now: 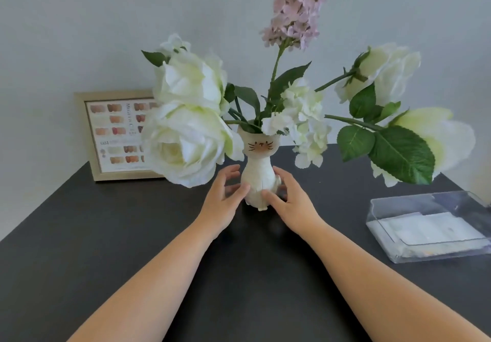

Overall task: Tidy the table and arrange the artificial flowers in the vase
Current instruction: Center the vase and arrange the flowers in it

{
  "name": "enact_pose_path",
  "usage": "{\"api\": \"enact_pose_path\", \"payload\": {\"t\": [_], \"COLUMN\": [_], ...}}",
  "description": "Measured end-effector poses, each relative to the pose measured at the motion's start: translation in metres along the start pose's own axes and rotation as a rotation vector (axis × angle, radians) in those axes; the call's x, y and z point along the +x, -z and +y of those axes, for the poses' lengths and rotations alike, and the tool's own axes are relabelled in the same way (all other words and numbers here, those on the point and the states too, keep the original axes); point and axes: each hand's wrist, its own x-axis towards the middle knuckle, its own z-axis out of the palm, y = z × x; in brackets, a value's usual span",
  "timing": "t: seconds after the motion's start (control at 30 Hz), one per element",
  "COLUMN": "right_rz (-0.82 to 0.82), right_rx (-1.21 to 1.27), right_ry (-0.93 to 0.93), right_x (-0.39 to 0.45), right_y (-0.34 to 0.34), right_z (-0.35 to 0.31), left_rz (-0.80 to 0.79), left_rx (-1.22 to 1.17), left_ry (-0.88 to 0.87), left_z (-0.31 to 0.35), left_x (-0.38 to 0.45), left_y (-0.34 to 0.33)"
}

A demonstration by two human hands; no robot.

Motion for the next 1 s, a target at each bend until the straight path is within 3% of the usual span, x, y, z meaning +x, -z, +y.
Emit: {"api": "enact_pose_path", "payload": {"t": [0.13, 0.6, 1.0], "right_rz": [0.012, 0.002, 0.011], "right_rx": [-0.022, -0.164, -0.126], "right_ry": [-0.016, -0.088, -0.086], "right_x": [0.016, 0.082, 0.108], "right_y": [-0.007, -0.019, -0.023], "right_z": [0.005, 0.017, 0.022], "left_rz": [-0.032, 0.072, 0.086], "left_rx": [0.044, 0.037, 0.055], "left_ry": [-0.037, 0.017, 0.019], "left_z": [-0.003, -0.007, -0.021], "left_x": [0.016, 0.069, 0.098], "left_y": [0.002, -0.011, -0.01]}}
